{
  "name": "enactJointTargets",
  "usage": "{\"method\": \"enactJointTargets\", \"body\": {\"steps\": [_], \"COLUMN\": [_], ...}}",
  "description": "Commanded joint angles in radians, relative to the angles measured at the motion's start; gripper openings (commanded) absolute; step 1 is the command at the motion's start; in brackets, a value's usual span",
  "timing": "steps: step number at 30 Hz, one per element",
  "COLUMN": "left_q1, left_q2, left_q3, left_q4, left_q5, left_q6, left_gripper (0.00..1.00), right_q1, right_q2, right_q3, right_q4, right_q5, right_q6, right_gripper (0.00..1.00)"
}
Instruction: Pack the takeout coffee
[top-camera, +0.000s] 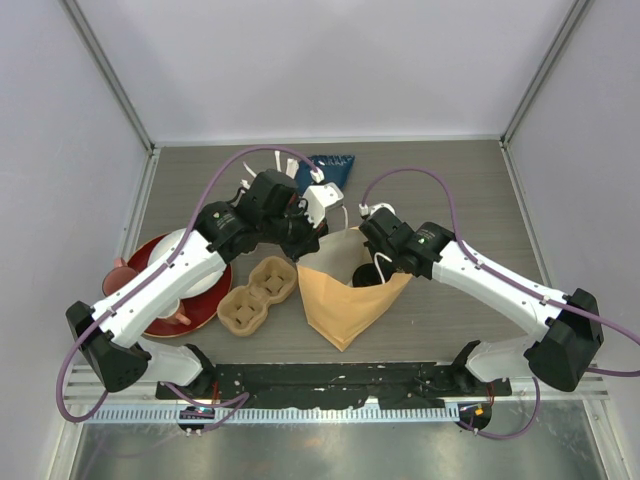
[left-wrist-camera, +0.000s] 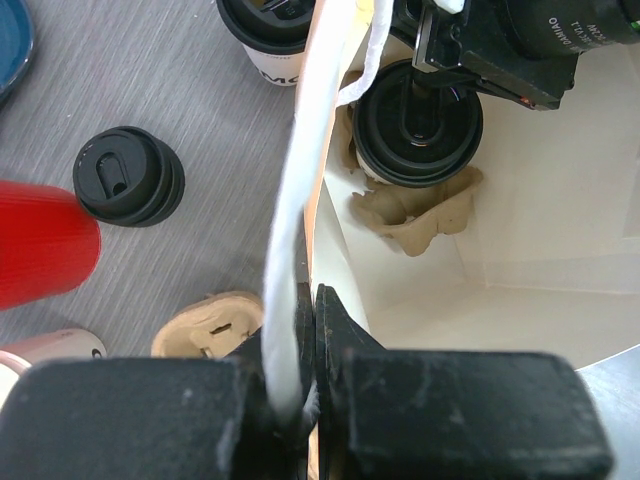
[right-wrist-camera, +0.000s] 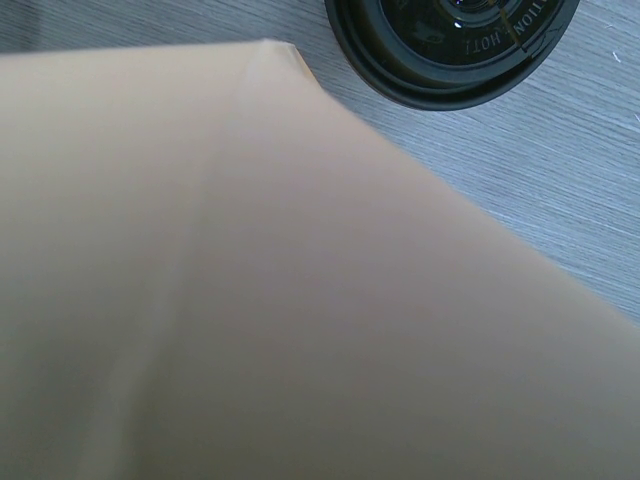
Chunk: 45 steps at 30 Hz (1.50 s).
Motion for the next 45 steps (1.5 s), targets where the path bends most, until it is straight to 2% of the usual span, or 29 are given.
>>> {"method": "enactJointTargets", "body": {"steps": [1,13,16,17,21,22,27,28,34,45], "left_q1": [0.004,0.003,0.003,0.003,-0.004,-0.007,-0.017,-0.019,-0.027,-0.043], "left_q2": [-0.023,-0.020,-0.016,-0.014,-0.007,-0.003,0.012,0.010,0.018,0.036], "left_q3": [0.051,0.043,0.045,0.045,0.048,0.049,0.054,0.055,0.057,0.091], "left_q4": [0.007,0.008,0.007,0.007,0.004,0.002,-0.007,-0.008,-0.013,-0.044], "left_q5": [-0.016,-0.008,-0.010,-0.008,-0.005,-0.007,-0.004,-0.005,-0.011,-0.014], "left_q6": [0.023,0.019,0.020,0.019,0.019,0.019,0.023,0.023,0.029,0.043], "left_gripper": [0.00,0.00,0.00,0.00,0.00,0.00,0.00,0.00,0.00,0.00], "right_q1": [-0.011,-0.011,-0.011,-0.011,-0.009,-0.008,0.012,0.014,0.025,0.025], "right_q2": [0.033,0.033,0.011,0.004,-0.039,-0.047,-0.085,-0.094,-0.114,-0.153], "right_q3": [-0.057,-0.066,-0.063,-0.063,-0.051,-0.045,0.007,0.015,0.055,0.076], "right_q4": [-0.038,-0.012,-0.012,-0.010,-0.008,-0.007,-0.002,-0.002,-0.008,0.030], "right_q5": [0.005,-0.005,-0.007,-0.019,-0.039,-0.044,-0.053,-0.056,-0.067,-0.056], "right_q6": [0.008,0.003,-0.004,-0.004,-0.009,-0.012,-0.029,-0.032,-0.061,-0.075], "right_gripper": [0.01,0.02,0.13,0.22,0.41,0.49,0.67,0.74,0.85,0.88]}}
